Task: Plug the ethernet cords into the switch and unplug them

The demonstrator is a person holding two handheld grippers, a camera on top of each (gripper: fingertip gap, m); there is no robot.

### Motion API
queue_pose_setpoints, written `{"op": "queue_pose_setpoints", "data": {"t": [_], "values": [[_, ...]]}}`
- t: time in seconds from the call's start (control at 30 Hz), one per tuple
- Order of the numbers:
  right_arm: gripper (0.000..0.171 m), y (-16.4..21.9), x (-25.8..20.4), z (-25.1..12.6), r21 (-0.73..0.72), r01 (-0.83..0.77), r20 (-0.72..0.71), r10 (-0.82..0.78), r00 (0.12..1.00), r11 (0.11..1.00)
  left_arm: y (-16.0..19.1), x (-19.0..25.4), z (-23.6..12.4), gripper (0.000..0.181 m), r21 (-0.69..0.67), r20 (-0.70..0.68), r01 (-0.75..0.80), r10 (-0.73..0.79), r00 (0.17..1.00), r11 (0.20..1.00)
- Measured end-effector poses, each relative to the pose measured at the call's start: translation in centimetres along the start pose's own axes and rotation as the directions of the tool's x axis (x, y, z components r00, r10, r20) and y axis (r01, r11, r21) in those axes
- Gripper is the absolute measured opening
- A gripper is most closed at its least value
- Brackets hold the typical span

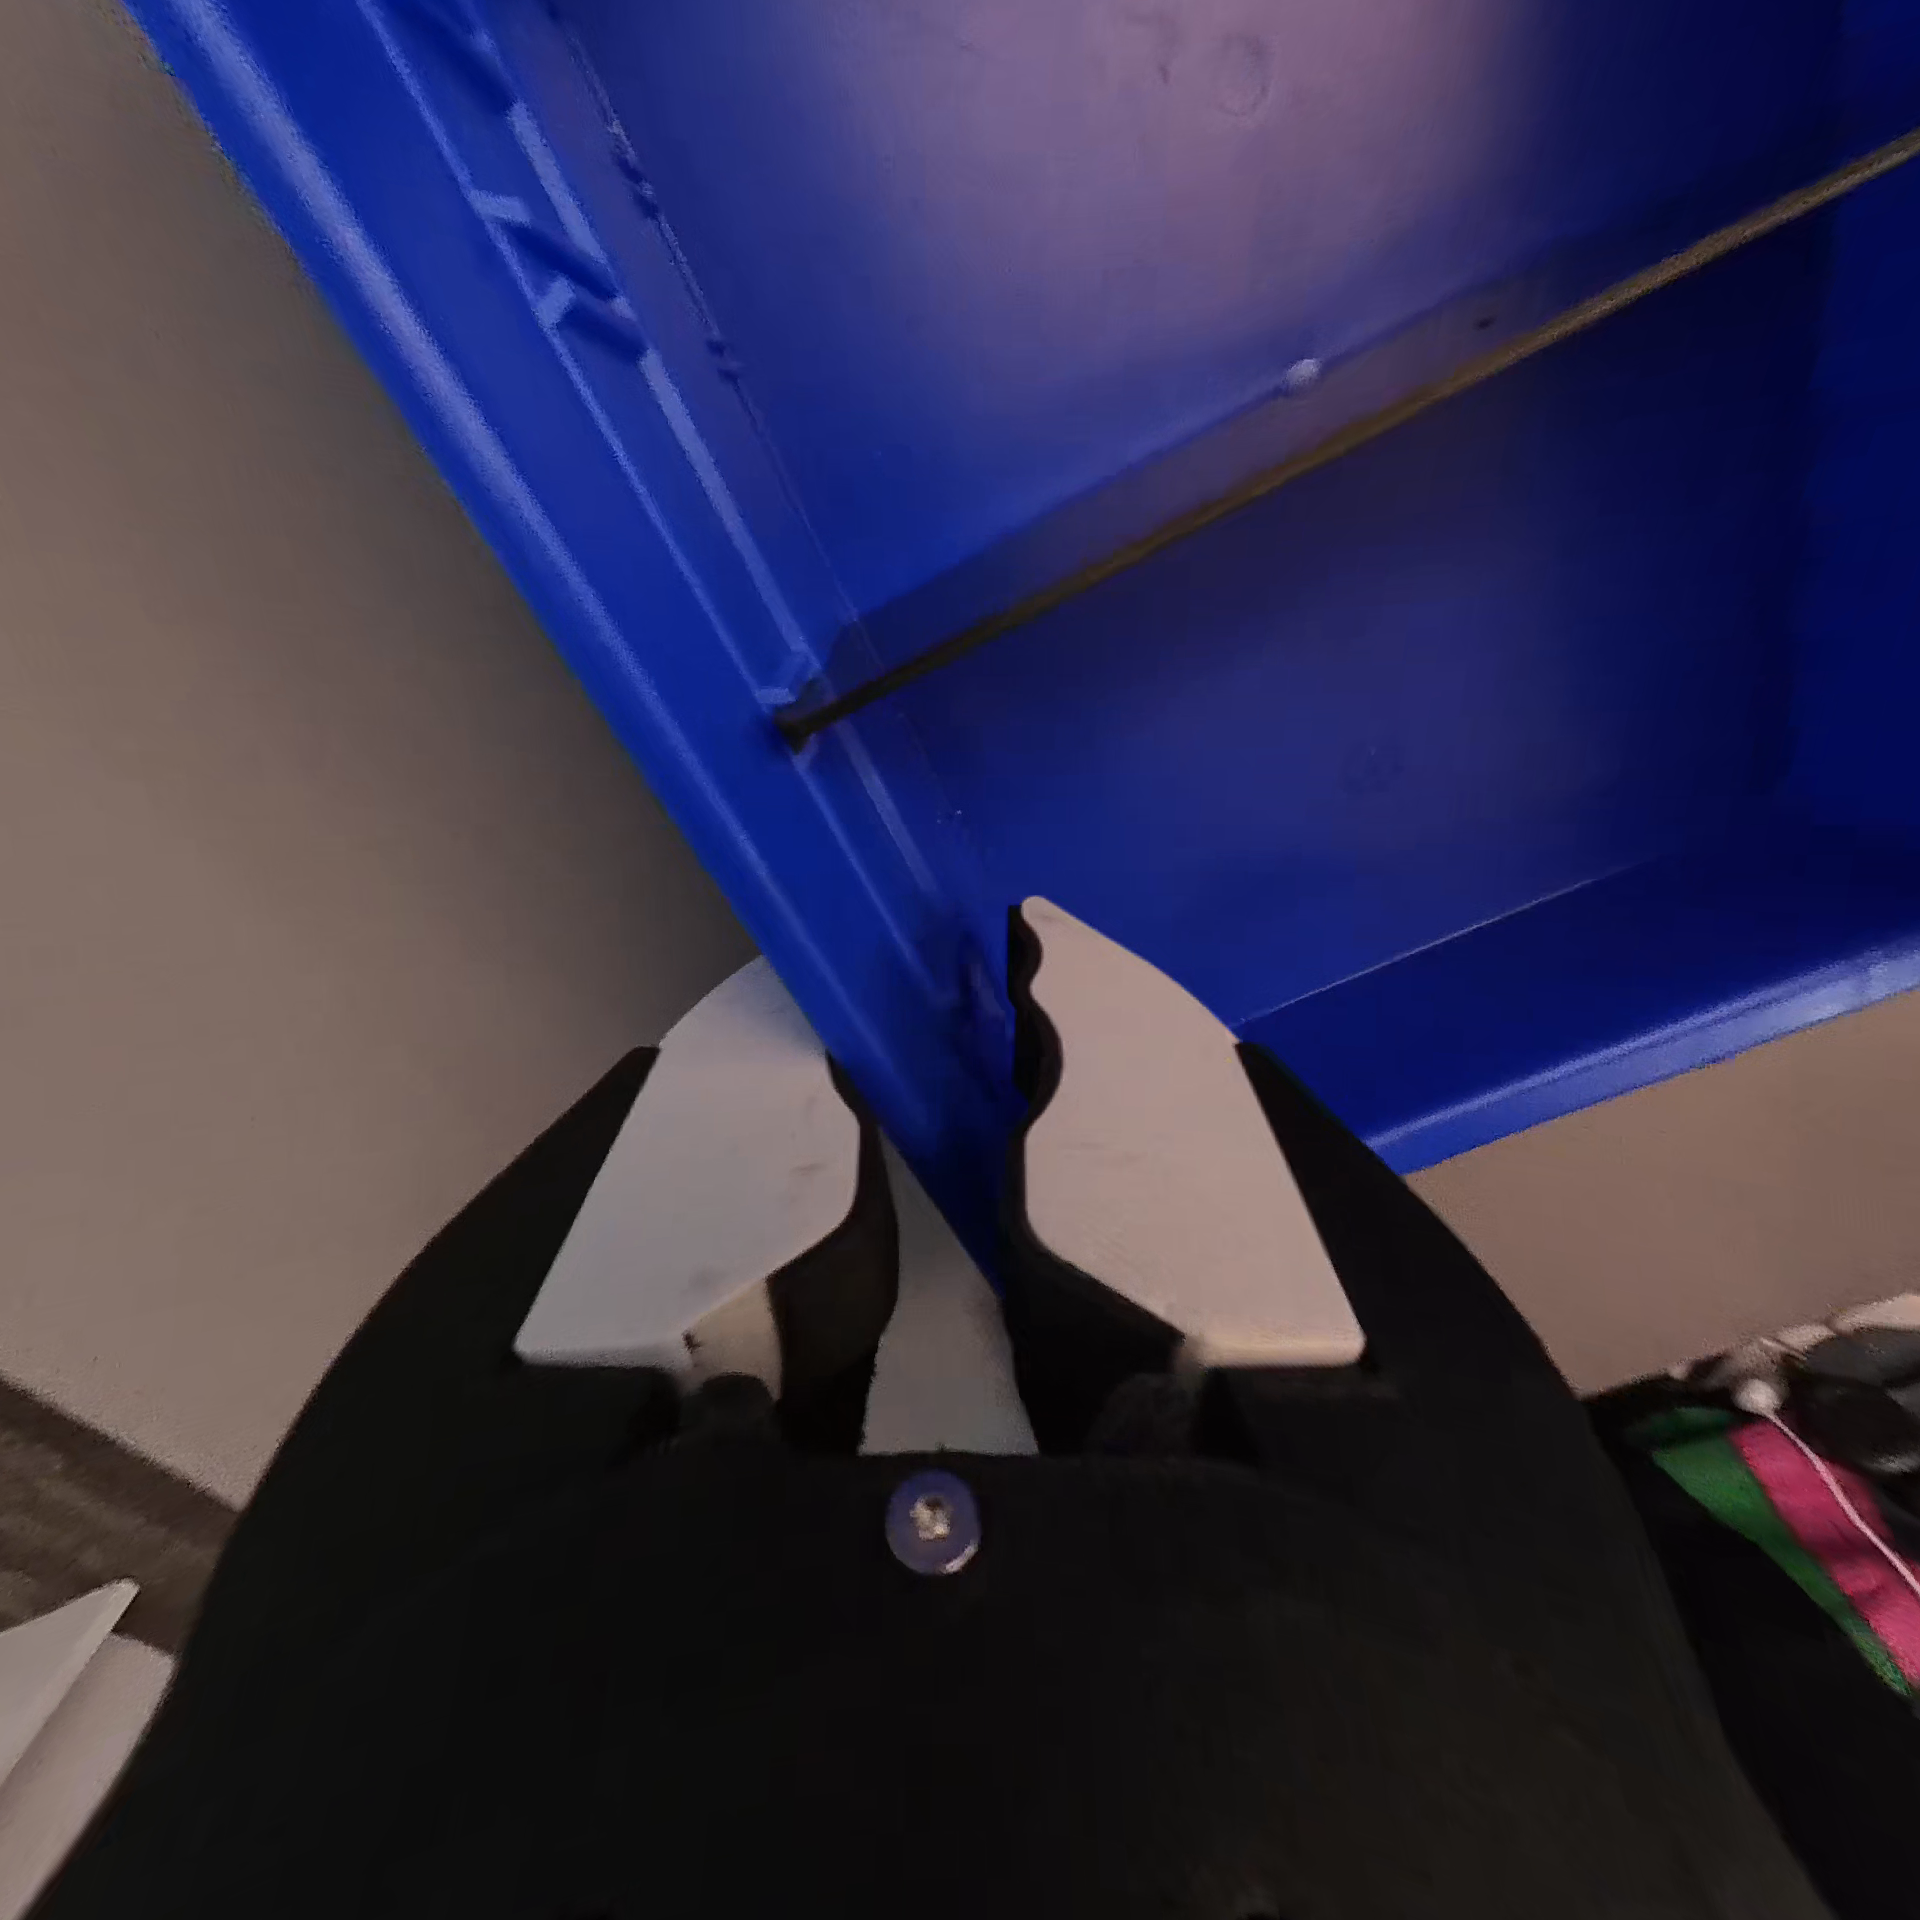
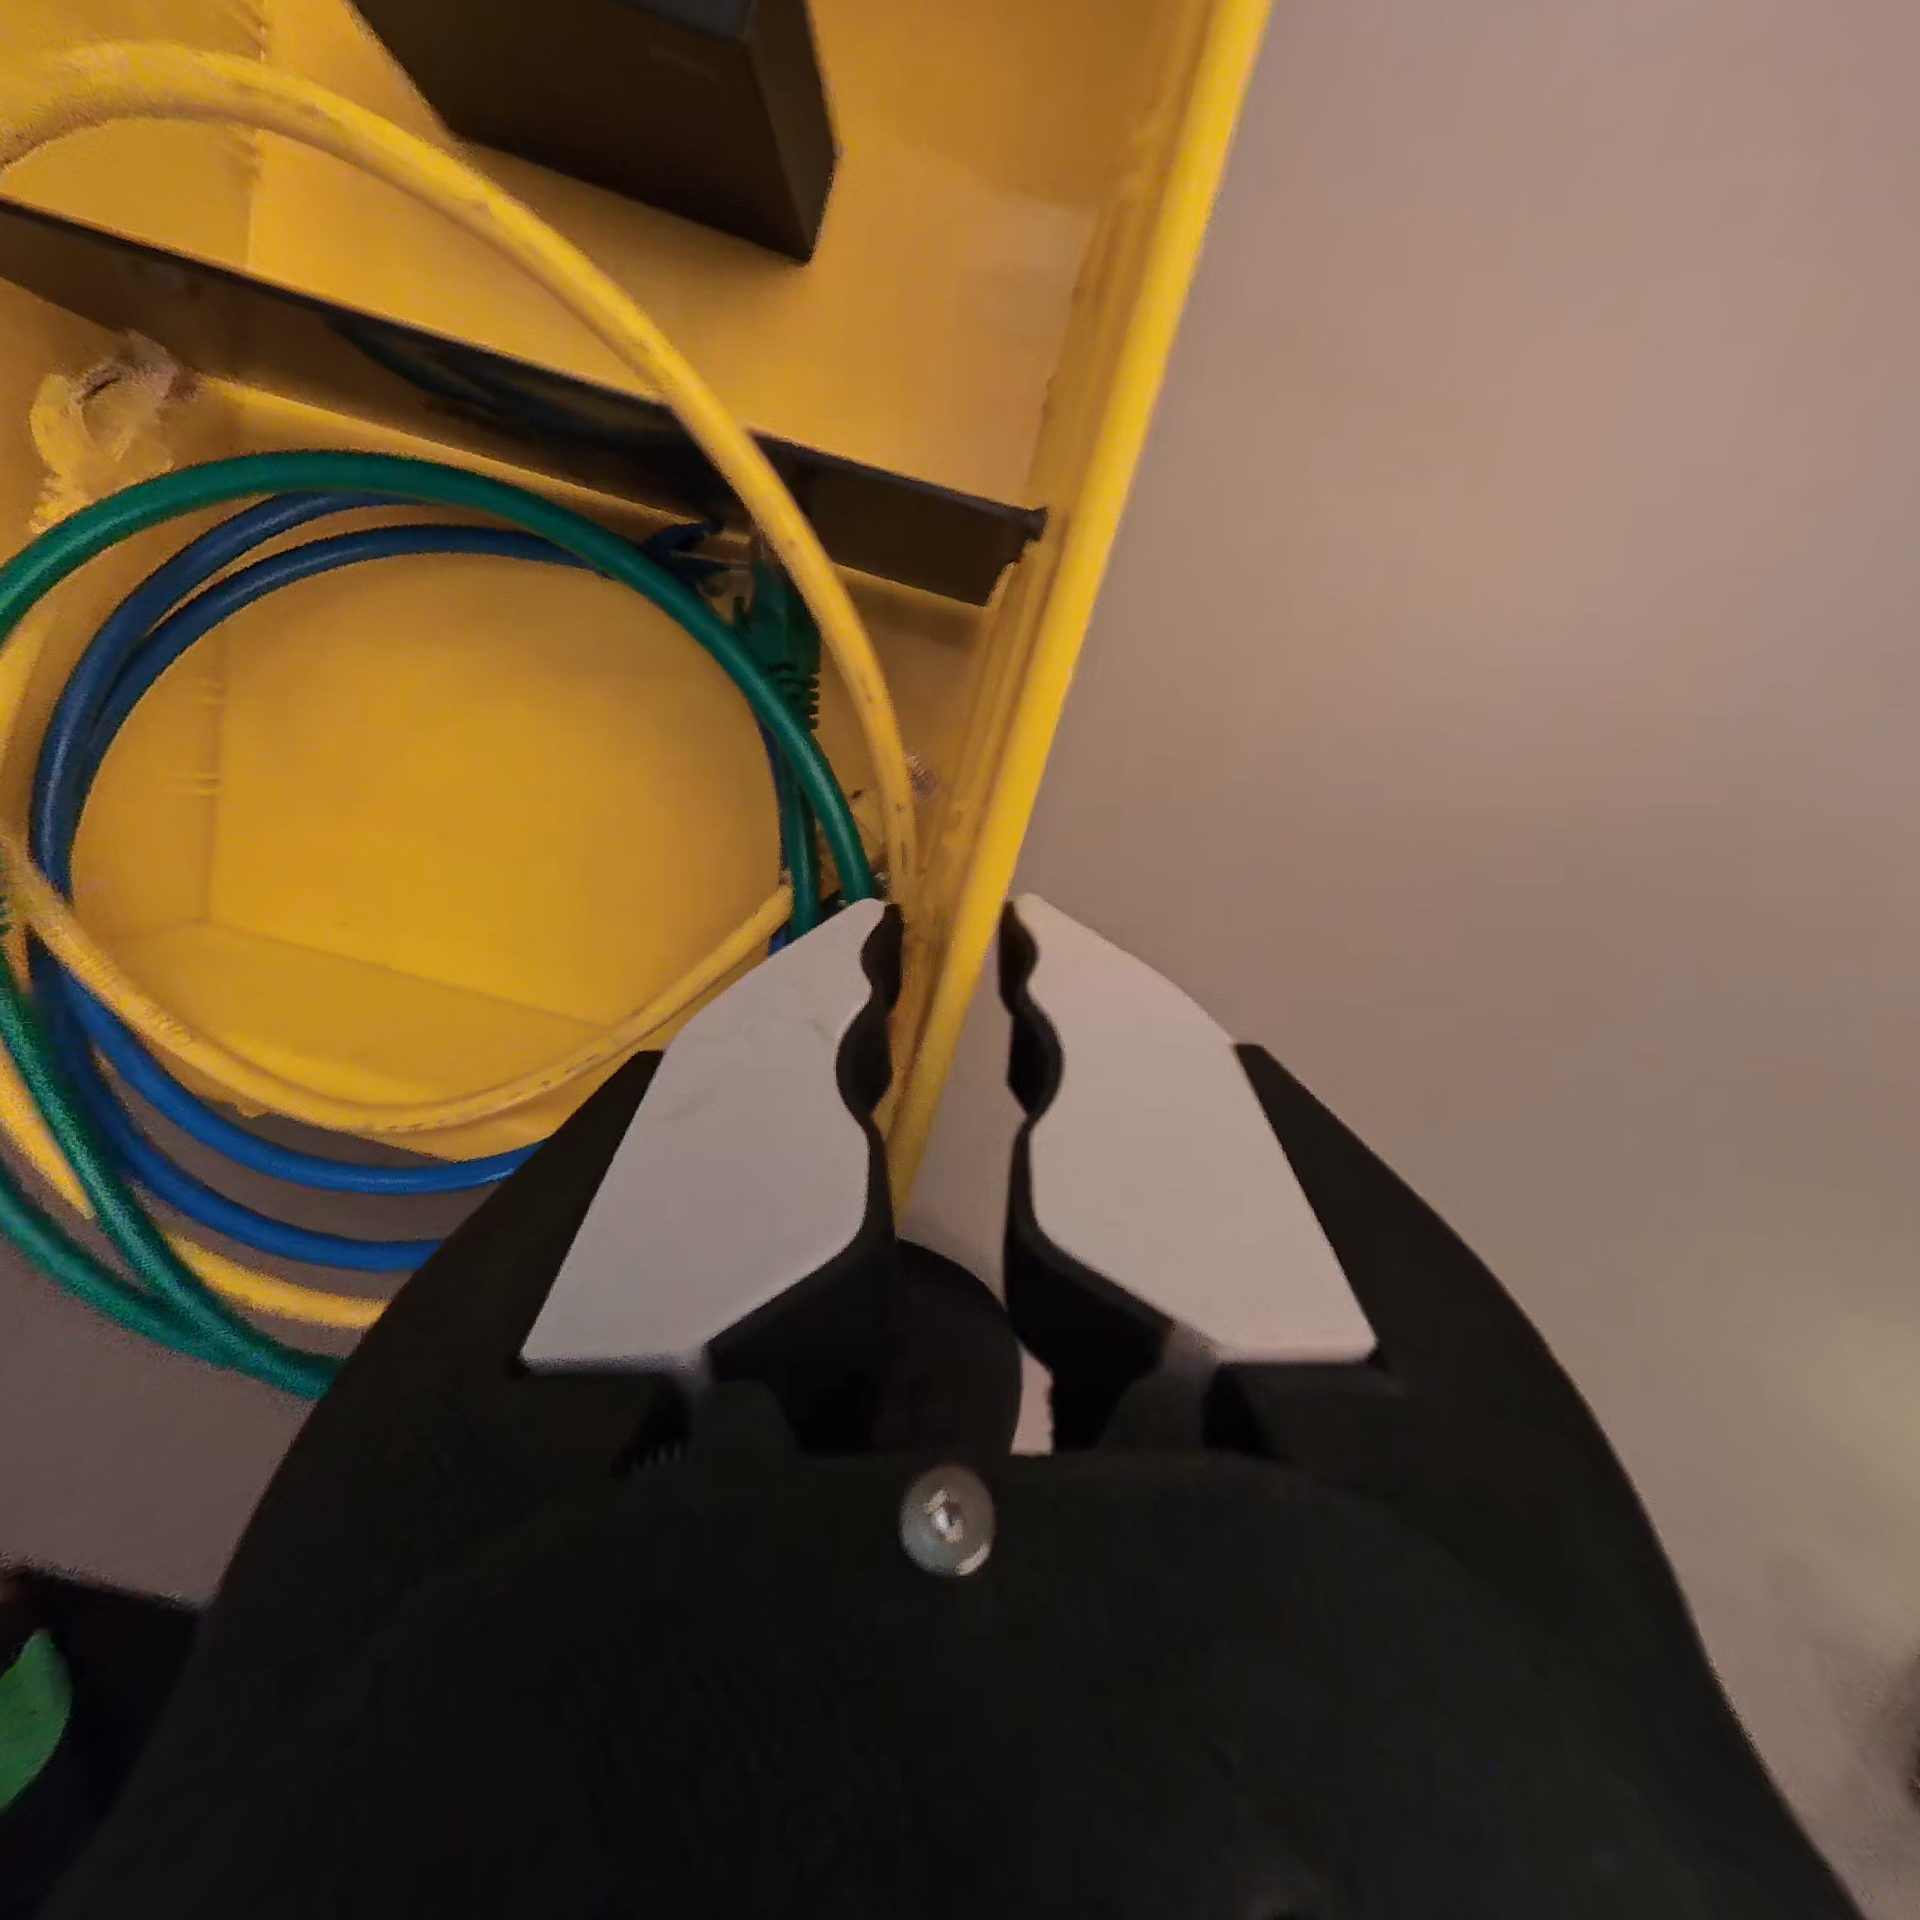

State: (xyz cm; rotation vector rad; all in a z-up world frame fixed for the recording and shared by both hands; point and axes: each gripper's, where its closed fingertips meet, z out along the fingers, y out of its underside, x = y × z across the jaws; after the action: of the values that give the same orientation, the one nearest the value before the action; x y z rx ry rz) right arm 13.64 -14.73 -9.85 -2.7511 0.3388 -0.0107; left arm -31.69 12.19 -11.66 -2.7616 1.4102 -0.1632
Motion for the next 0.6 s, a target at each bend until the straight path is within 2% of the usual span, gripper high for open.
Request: {"op": "queue_pose_setpoints", "data": {"t": [0.07,0.13,0.2,0.27,0.3,0.33,0.37,0.4,0.47,0.6], "values": [[0.024,-1.0,1.4,-2.4,0.085,-0.028,-0.178,0.043,0.983,0.996,0.1,1.3,-0.2,0.026,0.004,-0.063,-0.034,0.035,0.997,0.999],[0.029,-4.0,0.1,-6.7,0.295,0.001,-0.269,0.082,0.96,0.955,0.4,1.9,-0.9,0.033,0.026,-0.093,-0.055,0.058,0.994,0.998],[0.033,-9.2,-7.4,-10.7,0.587,0.094,-0.12,-0.029,0.992,0.804,0.6,1.8,-2.1,0.034,0.078,-0.102,-0.045,0.053,0.993,0.996],[0.038,-13.0,-18.0,-12.9,0.762,0.109,0.095,-0.276,0.956,0.639,0.7,1.2,-3.5,0.039,0.141,-0.094,-0.026,0.04,0.995,0.99],[0.044,-13.9,-22.3,-12.0,0.743,0.109,0.184,-0.358,0.915,0.66,0.9,0.9,-4.2,0.039,0.17,-0.094,-0.017,0.033,0.995,0.985],[0.054,-14.4,-25.4,-9.8,0.661,0.123,0.261,-0.38,0.887,0.74,1.1,0.7,-4.8,0.038,0.196,-0.097,-0.008,0.028,0.995,0.981],[0.057,-14.5,-27.7,-7.1,0.553,0.154,0.312,-0.375,0.873,0.819,1.3,0.3,-5.4,0.038,0.221,-0.095,0.0,0.022,0.995,0.975],[0.059,-14.4,-28.8,-4.3,0.435,0.194,0.324,-0.354,0.878,0.879,1.5,0.0,-5.9,0.038,0.245,-0.094,0.009,0.014,0.996,0.97],[0.06,-14.2,-29.1,0.2,0.25,0.225,0.275,-0.292,0.916,0.942,1.8,-0.4,-6.7,0.038,0.285,-0.106,0.026,0.005,0.994,0.958],[0.06,-11.7,-31.2,4.5,-0.03,0.18,0.339,-0.16,0.927,0.983,1.7,-0.6,-7.7,0.037,0.343,-0.126,0.037,0.007,0.992,0.938]]}}
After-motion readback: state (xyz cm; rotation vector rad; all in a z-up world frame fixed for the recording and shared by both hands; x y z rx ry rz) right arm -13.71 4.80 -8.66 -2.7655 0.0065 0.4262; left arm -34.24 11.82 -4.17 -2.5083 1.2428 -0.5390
